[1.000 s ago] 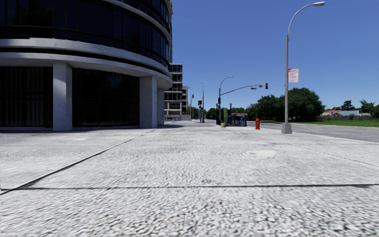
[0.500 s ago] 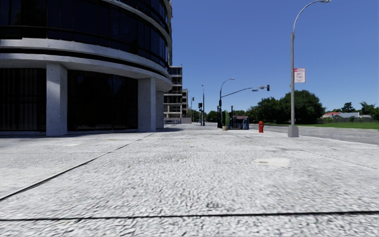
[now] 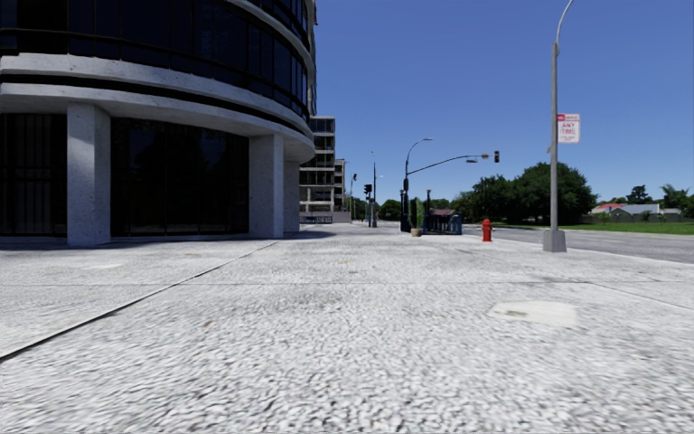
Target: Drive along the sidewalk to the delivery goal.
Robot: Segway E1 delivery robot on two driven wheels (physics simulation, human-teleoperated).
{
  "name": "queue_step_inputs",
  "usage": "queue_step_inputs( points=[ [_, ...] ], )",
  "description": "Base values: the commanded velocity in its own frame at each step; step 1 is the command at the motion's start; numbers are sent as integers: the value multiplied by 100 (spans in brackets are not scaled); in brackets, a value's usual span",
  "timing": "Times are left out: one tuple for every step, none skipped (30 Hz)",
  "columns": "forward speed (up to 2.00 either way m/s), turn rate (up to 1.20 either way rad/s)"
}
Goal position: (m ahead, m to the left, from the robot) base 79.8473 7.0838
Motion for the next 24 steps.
queue_step_inputs(
  points=[
    [192, 0],
    [192, 0],
    [192, 0],
    [192, 0],
    [192, 0],
    [192, 0],
    [192, 0],
    [192, 0],
    [192, 0],
    [192, 0],
    [193, 0],
    [193, 0],
    [193, 0],
    [193, 0],
    [193, 0],
    [193, 0],
    [193, 0],
    [193, 0],
    [193, 0],
    [193, 0],
    [193, 0],
    [193, 0],
    [193, 0],
    [193, 0]
  ],
)
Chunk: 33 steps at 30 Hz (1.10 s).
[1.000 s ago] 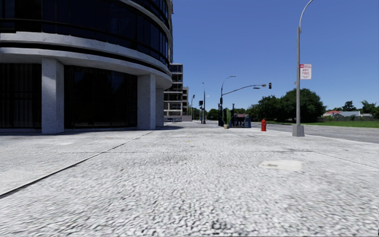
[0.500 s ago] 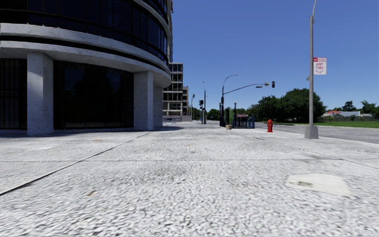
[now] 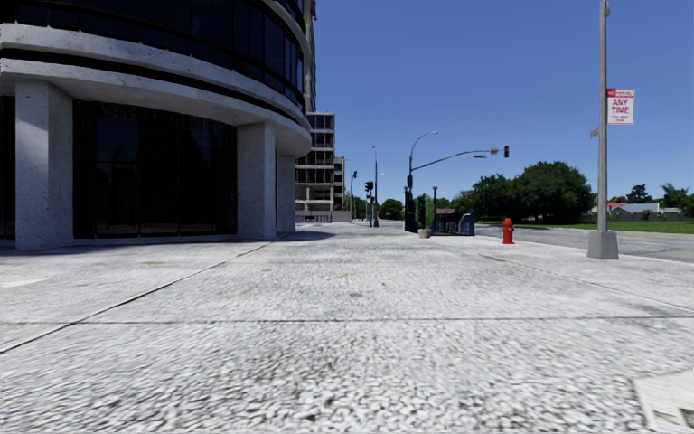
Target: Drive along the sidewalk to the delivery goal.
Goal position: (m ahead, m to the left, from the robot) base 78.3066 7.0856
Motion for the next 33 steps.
queue_step_inputs(
  points=[
    [193, 0],
    [193, 0],
    [193, 0],
    [193, 0],
    [193, 0],
    [193, 0],
    [193, 0],
    [193, 0],
    [193, 0],
    [193, 0],
    [193, 0],
    [193, 0],
    [193, 0],
    [193, 0],
    [193, 0],
    [193, 0],
    [193, 0],
    [193, 0],
    [193, 0],
    [193, 0],
    [193, 0],
    [193, 0],
    [193, 0],
    [193, 0],
    [193, 0],
    [193, 0],
    [193, 0],
    [193, 0],
    [193, 4],
    [193, 6],
    [193, 11],
    [193, 11],
    [193, 13]
  ],
)
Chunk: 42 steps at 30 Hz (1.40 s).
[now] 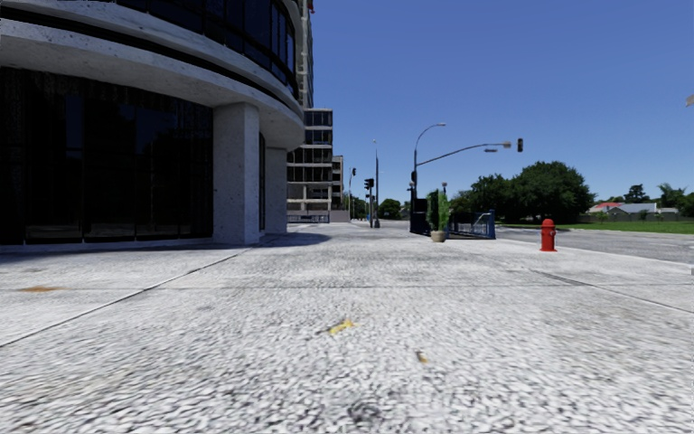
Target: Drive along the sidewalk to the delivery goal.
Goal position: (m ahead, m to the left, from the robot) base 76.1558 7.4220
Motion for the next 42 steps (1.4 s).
queue_step_inputs(
  points=[
    [193, 13],
    [193, 13],
    [193, 13],
    [193, 14],
    [193, 14],
    [193, 14],
    [193, 14],
    [193, 14],
    [193, 14],
    [193, 14],
    [193, 14],
    [193, 14],
    [193, 14],
    [193, 13],
    [193, 13],
    [193, 13],
    [193, 13],
    [193, 16],
    [193, 18],
    [193, 18],
    [193, 19],
    [193, 19],
    [193, 12],
    [193, 12],
    [193, 0],
    [193, 0],
    [193, 0],
    [193, 0],
    [193, 0],
    [193, 0],
    [193, 0],
    [193, 0],
    [193, 0],
    [193, 0],
    [193, 0],
    [193, 0],
    [193, 0],
    [193, 0],
    [193, 0],
    [193, 0],
    [193, 0],
    [193, 0]
  ],
)
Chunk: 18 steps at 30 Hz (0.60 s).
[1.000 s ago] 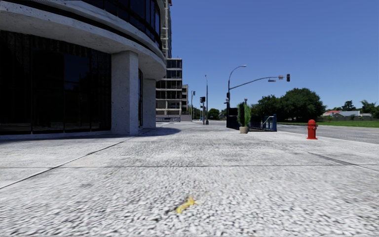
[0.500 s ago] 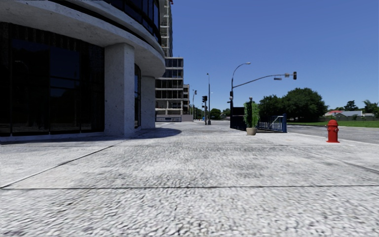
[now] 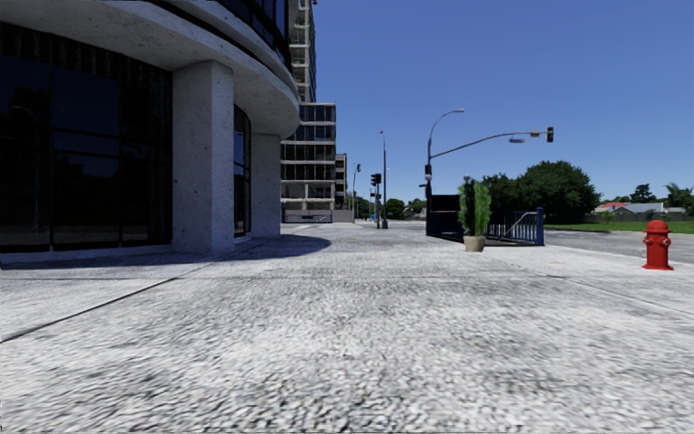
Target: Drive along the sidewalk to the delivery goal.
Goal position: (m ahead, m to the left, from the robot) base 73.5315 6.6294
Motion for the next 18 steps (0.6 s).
queue_step_inputs(
  points=[
    [193, 0],
    [193, 0],
    [193, 0],
    [193, 0],
    [193, 0],
    [193, 0],
    [193, 0],
    [193, 0],
    [193, 0],
    [193, 0],
    [193, 0],
    [193, 0],
    [193, 0],
    [193, 0],
    [193, 0],
    [193, 0],
    [193, 0],
    [193, 0]
  ],
)
